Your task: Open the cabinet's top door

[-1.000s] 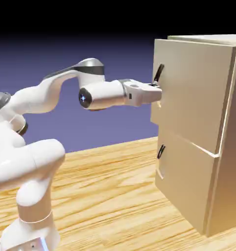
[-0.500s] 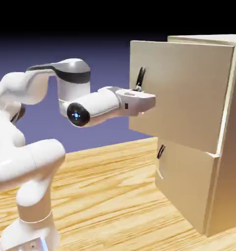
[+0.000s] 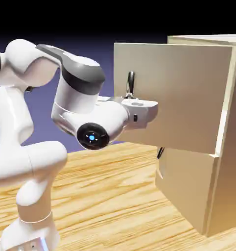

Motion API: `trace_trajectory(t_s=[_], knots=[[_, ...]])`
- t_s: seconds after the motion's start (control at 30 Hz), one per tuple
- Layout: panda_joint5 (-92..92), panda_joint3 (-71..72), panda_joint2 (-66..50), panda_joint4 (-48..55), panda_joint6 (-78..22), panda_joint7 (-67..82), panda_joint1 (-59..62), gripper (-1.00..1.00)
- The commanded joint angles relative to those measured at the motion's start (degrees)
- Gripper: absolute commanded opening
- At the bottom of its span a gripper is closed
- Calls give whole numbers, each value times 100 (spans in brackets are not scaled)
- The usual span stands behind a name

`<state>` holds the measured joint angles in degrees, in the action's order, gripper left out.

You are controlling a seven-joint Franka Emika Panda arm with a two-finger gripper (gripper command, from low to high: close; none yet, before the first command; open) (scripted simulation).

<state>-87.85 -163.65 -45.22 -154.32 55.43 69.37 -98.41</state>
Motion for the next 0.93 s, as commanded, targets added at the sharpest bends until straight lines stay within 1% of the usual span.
trace_trajectory(t_s=[0.0,0.4,0.8,0.83,0.87,0.9], knots=[[176,-32,208,139,-101,118,36,-100],[2099,-235,2700,2196,-1110,1215,101,-100],[3340,-218,4875,4597,-2032,1579,-206,-100],[3340,-218,4875,4597,-2032,1579,-206,100],[3340,-218,4875,4597,-2032,1579,-206,100],[3355,-216,5052,4816,-2077,1532,-170,100]])
